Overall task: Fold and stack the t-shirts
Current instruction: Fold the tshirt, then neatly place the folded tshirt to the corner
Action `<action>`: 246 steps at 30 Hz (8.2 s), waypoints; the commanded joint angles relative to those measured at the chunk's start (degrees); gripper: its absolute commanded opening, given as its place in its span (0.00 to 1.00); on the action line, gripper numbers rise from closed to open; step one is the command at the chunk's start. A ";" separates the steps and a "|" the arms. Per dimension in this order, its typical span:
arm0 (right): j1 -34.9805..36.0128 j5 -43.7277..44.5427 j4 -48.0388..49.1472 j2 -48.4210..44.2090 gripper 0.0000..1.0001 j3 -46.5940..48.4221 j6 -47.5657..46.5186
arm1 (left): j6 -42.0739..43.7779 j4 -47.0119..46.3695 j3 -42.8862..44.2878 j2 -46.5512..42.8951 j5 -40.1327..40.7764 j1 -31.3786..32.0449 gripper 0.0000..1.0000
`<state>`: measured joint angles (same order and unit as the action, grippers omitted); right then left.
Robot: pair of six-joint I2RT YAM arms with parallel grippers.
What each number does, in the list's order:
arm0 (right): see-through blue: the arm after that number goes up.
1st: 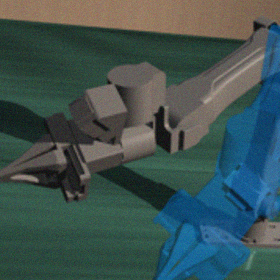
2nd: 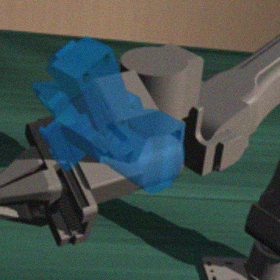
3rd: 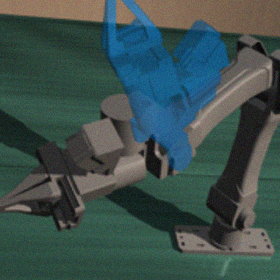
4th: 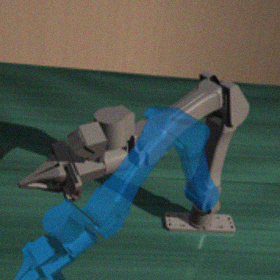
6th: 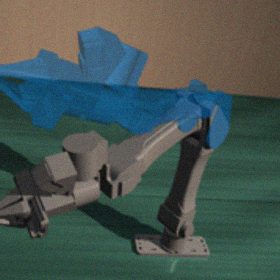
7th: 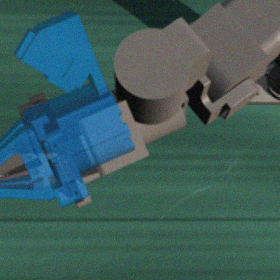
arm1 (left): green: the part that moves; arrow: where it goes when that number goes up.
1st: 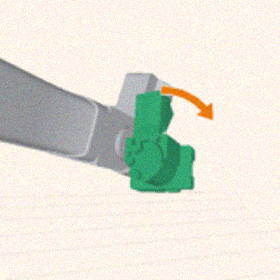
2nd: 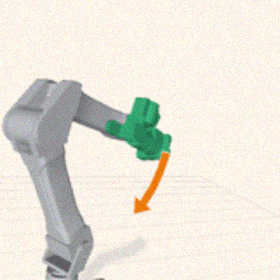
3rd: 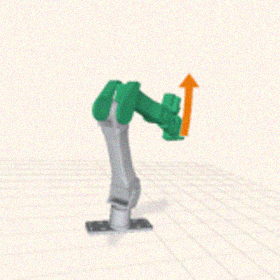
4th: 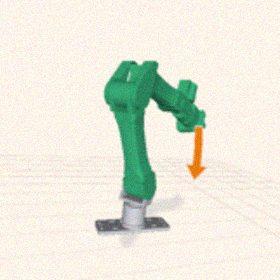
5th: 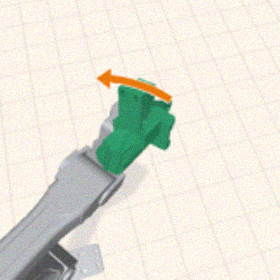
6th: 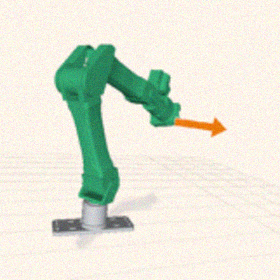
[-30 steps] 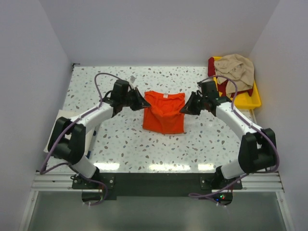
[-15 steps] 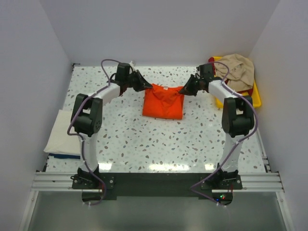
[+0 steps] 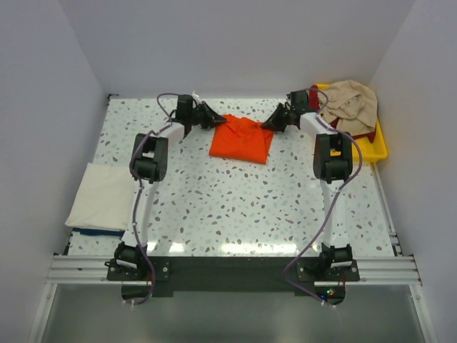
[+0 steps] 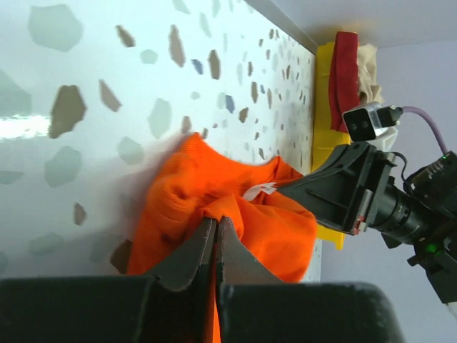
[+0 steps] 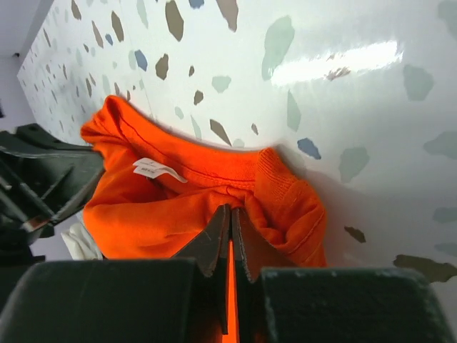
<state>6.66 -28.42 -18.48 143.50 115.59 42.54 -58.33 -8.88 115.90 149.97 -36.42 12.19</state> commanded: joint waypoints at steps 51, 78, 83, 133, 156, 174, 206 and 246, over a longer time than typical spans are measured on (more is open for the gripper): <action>-1.03 4.34 0.81 -32.51 0.13 -40.80 -7.91 | 6.56 -8.24 -54.56 -39.59 8.31 1.71 0.31; 5.92 9.09 1.78 -36.55 0.36 -42.74 -12.13 | 12.53 -2.72 -44.45 -34.42 11.37 10.32 0.06; 3.37 7.51 0.20 -26.72 0.34 -37.37 -12.31 | 12.53 -1.32 -37.94 -27.90 10.50 7.95 0.10; 9.78 3.64 10.31 -46.03 0.38 -67.52 -8.62 | 13.24 -1.84 -37.85 -27.89 7.43 4.96 0.30; 4.59 21.57 -4.37 -45.69 0.66 -49.94 -18.37 | 19.91 1.41 -59.47 -44.95 5.58 7.59 0.74; 4.60 23.59 -5.25 -33.90 0.42 -42.47 -20.13 | 20.97 6.42 -57.71 -38.62 15.06 11.19 0.66; 5.91 20.16 -6.65 -30.12 0.37 -36.14 -19.52 | 6.48 11.87 -56.31 -40.28 35.01 20.42 0.00; 12.68 18.32 -8.33 -50.78 0.73 -44.05 -16.09 | -6.98 54.68 -27.48 -50.30 53.48 -18.42 0.00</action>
<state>18.94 -9.02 -27.46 94.72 71.59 25.91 -64.95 44.56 87.66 104.60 15.25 -2.46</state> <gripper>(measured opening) 0.728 0.083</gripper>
